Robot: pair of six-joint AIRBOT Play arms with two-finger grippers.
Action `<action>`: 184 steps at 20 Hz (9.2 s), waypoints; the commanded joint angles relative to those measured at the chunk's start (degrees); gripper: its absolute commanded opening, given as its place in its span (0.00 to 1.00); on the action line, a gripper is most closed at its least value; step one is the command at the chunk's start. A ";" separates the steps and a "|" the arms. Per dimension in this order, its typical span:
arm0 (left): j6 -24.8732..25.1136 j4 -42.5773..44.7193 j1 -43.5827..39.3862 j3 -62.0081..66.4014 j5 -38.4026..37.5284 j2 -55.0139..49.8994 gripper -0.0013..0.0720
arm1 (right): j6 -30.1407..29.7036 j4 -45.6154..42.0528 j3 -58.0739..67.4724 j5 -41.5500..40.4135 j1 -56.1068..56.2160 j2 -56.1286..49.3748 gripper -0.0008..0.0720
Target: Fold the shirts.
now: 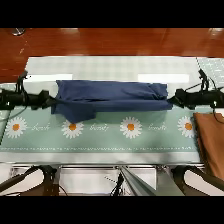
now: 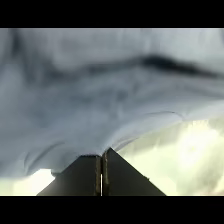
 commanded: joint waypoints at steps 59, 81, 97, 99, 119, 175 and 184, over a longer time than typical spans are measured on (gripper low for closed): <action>-26.95 5.25 -69.90 52.72 6.97 -46.25 0.05 | 4.59 -2.78 1.07 16.31 -2.71 32.72 0.05; -24.63 19.54 -19.54 4.15 8.24 33.24 0.05 | 6.54 4.07 43.23 -5.79 48.17 -30.51 0.05; -27.76 15.72 -21.24 -17.97 14.86 38.64 0.05 | 9.35 -19.85 28.24 16.79 17.66 -0.76 0.86; -27.78 15.69 -21.24 -18.47 14.88 38.64 0.05 | 14.16 -17.97 6.08 4.98 14.58 12.98 0.86; -27.78 12.63 -21.24 -22.56 14.86 38.66 0.05 | -6.86 28.70 -9.18 -13.60 27.56 -14.56 0.15; -17.33 18.05 -37.33 30.60 6.27 4.79 0.05 | 1.05 -19.67 19.19 2.10 18.78 12.61 0.05; -31.63 39.56 -36.70 14.29 2.23 3.39 0.05 | 32.94 -51.15 15.91 7.45 29.31 -2.95 0.05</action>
